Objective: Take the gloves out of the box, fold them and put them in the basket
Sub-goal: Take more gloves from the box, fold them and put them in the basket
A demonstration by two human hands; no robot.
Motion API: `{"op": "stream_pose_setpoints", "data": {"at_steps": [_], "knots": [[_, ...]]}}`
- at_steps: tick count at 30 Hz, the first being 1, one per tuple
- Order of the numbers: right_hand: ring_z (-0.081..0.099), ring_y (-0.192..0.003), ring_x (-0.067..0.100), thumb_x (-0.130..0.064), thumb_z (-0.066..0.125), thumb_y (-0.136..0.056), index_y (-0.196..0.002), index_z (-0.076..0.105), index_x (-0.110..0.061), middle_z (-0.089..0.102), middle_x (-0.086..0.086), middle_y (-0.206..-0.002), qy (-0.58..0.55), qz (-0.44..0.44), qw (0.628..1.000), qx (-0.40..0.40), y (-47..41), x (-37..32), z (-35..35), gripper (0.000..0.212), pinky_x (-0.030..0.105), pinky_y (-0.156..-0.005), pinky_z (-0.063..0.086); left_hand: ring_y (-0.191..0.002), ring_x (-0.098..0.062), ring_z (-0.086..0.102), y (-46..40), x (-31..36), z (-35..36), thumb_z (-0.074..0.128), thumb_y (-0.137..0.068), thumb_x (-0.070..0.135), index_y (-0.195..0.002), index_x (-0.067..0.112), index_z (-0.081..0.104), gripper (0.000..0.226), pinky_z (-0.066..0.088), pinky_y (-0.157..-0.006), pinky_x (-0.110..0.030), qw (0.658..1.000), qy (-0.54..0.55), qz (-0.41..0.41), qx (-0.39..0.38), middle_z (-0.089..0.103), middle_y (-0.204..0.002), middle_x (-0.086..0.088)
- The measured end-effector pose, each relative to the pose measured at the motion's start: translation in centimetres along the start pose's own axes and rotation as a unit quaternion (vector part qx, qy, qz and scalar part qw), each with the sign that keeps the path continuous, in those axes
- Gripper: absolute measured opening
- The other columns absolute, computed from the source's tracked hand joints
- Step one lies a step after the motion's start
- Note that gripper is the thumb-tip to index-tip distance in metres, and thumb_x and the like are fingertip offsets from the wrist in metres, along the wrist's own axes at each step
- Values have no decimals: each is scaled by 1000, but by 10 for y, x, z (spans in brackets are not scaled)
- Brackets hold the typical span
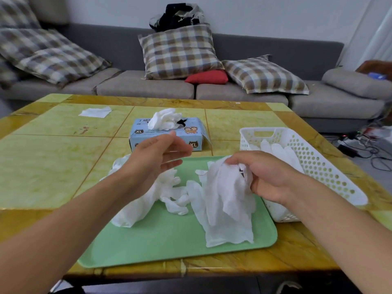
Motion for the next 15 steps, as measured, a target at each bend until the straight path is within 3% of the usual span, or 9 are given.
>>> {"op": "stream_pose_setpoints", "data": {"at_steps": [2, 4, 5, 7, 9, 12, 15], "knots": [[64, -79, 23, -6, 63, -91, -93, 69, -7, 66, 12, -89, -65, -5, 998, -2, -2, -1, 3, 7, 31, -64, 51, -111, -15, 69, 2, -8, 14, 64, -79, 73, -112, 22, 67, 61, 50, -102, -44, 995, -79, -7, -67, 73, -117, 3], [62, -74, 22, -6, 61, -90, -92, 68, -8, 62, 11, -88, -99, -14, 995, -21, -2, -4, 9, 7, 30, -62, 51, -116, -12, 66, 13, -34, 31, 72, -59, 82, -129, 30, 59, 89, 50, -104, -41, 977, -148, -74, -138, 67, -127, 9], [63, -75, 22, -6, 61, -88, -91, 68, -8, 61, 11, -89, -119, -19, 992, -33, -2, -6, 13, 8, 30, -64, 52, -116, -16, 66, 19, -49, 35, 73, -57, 83, -132, 29, 59, 93, 50, -105, -42, 969, -133, -126, -164, 67, -129, 5], [66, -88, 27, -7, 62, -79, -97, 71, -5, 66, 15, -98, -155, -23, 986, -54, 2, -10, 16, 21, 35, -80, 52, -118, -29, 66, 28, -68, 44, 71, -68, 77, -129, 16, 64, 87, 51, -104, -42, 958, -31, -216, -186, 68, -129, -9], [64, -112, 34, -9, 60, -74, -120, 69, 3, 69, 20, -121, -188, -21, 979, -78, 4, -11, 18, 48, 43, -102, 45, -112, -31, 68, 28, -71, 44, 70, -78, 59, -123, 6, 68, 70, 51, -104, -42, 955, 55, -240, -167, 71, -121, -15], [56, -131, 37, -9, 56, -73, -133, 61, 4, 61, 22, -137, -192, -12, 975, -110, 6, -10, 19, 62, 47, -114, 36, -91, -23, 70, 15, -60, 36, 74, -77, 31, -111, 8, 70, 41, 54, -97, -40, 966, 137, -189, -111, 72, -104, -9], [57, -124, 41, -16, 75, -63, -128, 61, 6, 59, 20, -136, -140, -7, 976, -169, 8, -11, 25, 70, 45, -112, 38, -94, -19, 70, 1, -32, 16, 72, -80, 23, -113, 12, 67, 36, 57, -85, -32, 990, 110, -79, -49, 74, -106, -4]]}}
Point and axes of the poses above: each hand's wrist, its own y-axis away from the middle knuckle, its own z-axis out of the palm, x = y × z, the point moved 10 cm from there along -y, towards the middle knuckle
